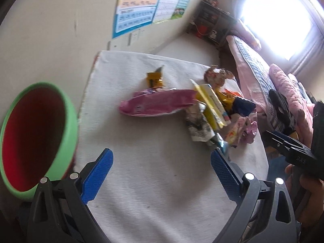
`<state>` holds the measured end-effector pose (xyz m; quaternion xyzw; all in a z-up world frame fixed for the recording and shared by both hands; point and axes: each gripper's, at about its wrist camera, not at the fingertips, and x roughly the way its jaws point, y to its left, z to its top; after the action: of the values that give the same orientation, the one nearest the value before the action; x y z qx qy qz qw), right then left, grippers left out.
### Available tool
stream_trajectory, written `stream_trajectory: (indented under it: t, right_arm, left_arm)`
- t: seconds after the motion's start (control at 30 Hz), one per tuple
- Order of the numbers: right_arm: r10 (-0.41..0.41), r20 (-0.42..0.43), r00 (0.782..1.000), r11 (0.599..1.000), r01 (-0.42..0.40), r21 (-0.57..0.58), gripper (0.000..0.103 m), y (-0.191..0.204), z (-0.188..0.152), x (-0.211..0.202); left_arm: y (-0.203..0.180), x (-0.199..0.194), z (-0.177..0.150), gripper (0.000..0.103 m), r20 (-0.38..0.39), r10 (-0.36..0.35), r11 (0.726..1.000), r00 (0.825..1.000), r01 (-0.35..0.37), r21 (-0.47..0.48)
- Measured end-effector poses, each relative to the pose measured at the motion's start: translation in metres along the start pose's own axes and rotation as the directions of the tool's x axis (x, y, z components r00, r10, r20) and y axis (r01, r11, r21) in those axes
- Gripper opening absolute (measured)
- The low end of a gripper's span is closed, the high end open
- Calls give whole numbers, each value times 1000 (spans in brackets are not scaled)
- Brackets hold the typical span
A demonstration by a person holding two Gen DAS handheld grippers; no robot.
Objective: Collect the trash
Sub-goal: 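Move both tools back over the table of trash, then grasp the silver-blue wrapper with the left tool while the right tool grasps the pink carton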
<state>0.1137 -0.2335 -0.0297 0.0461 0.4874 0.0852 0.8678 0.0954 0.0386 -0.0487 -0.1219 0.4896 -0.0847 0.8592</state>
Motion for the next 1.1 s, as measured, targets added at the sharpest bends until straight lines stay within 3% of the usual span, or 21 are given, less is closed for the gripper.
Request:
stream_trajectory:
  t: [0.4, 0.57, 0.63, 0.87, 1.03, 1.1]
  right_arm:
    - [-5, -10, 1000, 1000, 5, -24, 98, -16, 8, 11]
    - [9, -44, 999, 999, -11, -48, 98, -11, 11, 29]
    - [19, -49, 999, 999, -21, -42, 97, -10, 12, 34]
    - [36, -87, 996, 999, -39, -30, 84, -12, 16, 52]
    - [55, -117, 992, 998, -59, -32, 71, -11, 15, 65]
    - [76, -125, 989, 997, -80, -23, 65, -11, 15, 67]
  left_arm:
    - [-49, 29, -6, 90, -90, -122, 990, 988, 128, 63]
    - [-72, 57, -20, 75, -165, -143, 983, 976, 158, 87]
    - [-79, 68, -23, 64, -192, -154, 981, 969, 173, 88]
    - [-91, 95, -22, 52, -237, -197, 975, 951, 216, 57]
    - [-95, 113, -19, 29, -278, -228, 970, 933, 244, 22]
    - [-95, 116, -21, 27, -286, -234, 968, 929, 250, 17]
